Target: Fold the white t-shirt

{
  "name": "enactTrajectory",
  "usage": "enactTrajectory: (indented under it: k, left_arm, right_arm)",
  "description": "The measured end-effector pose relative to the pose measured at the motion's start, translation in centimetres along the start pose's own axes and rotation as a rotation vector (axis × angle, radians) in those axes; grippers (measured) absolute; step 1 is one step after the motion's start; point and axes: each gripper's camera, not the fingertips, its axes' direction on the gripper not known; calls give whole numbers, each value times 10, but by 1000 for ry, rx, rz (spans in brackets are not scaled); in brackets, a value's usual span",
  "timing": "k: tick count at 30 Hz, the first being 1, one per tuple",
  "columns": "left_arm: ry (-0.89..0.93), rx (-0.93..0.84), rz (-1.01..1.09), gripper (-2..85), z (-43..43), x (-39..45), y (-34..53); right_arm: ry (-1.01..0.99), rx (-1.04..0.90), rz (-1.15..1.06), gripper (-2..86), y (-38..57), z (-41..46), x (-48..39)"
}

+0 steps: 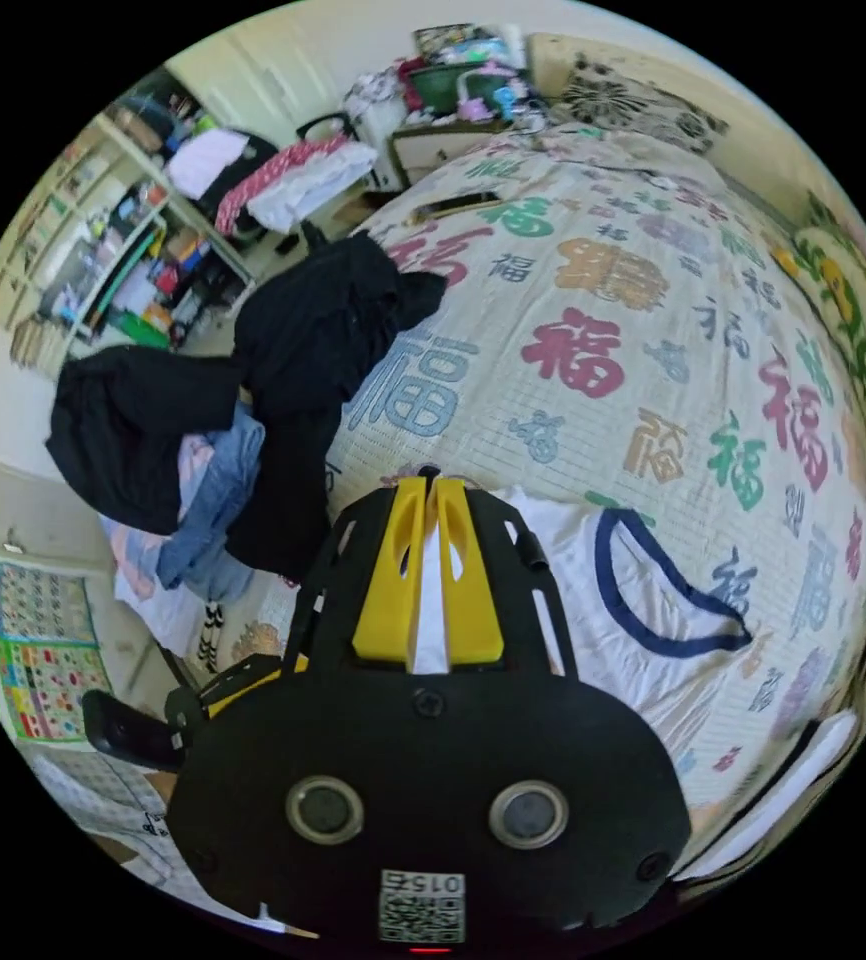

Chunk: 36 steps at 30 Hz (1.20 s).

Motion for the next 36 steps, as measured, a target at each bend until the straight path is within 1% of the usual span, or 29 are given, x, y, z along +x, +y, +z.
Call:
enactTrajectory:
  k: [1,3,4,6,7,9,11,13,15,17,19,21,23,24,26,29,30,34,36]
  left_arm:
    - [1,-9,51,4,1,12,-1]
    - [19,-71,205,12,15,54,3]
    - [24,-91,233,16,21,63,5]
    - [91,-233,324,43,52,93,18]
    - [114,-281,341,53,62,100,22]
    - [156,-435,382,68,91,123,34]
    - [157,-425,392,70,93,135,35]
    - [148,-342,394,69,86,144,32]
    - [31,-218,390,64,83,152,27]
    - [-52,-184,381,60,93,154,23]
    - [-49,-214,394,53,112,157,21]
    - [-58,-342,449,21,145,165,25]
    - [-38,-423,465,12,155,170,32]
    - [28,-414,469,11,147,173,36]
    - [105,-413,464,14,134,179,42]
    - [47,-443,533,34,135,194,43]
    - [56,-457,521,44,136,194,37]
    - [67,-368,404,52,133,173,14]
    - [62,-376,340,52,148,156,7]
  right_arm:
    - [-27,20,35,4,7,-6,13]
    - [-135,102,158,7,44,-26,67]
    - [-146,108,193,8,54,-28,81]
    - [-129,71,309,21,94,-26,130]
    - [-112,51,332,26,104,-24,141]
    - [-54,-34,411,49,132,-17,176]
    - [-38,-23,421,58,144,-21,191]
    - [-32,2,393,65,144,-28,198]
    - [-18,14,309,71,133,-31,196]
    - [8,2,229,75,120,-29,187]
    - [30,-34,182,68,109,-22,182]
    - [43,-124,172,42,102,-8,186]
    - [55,-132,166,35,104,-8,192]
    - [36,-127,162,37,105,-12,197]
    - [17,-138,161,43,106,-18,205]
    - [1,-124,170,58,104,-32,217]
    - [9,-95,153,65,99,-40,218]
    - [16,-24,85,84,75,-57,216]
    - [-12,-31,46,76,54,-54,211]
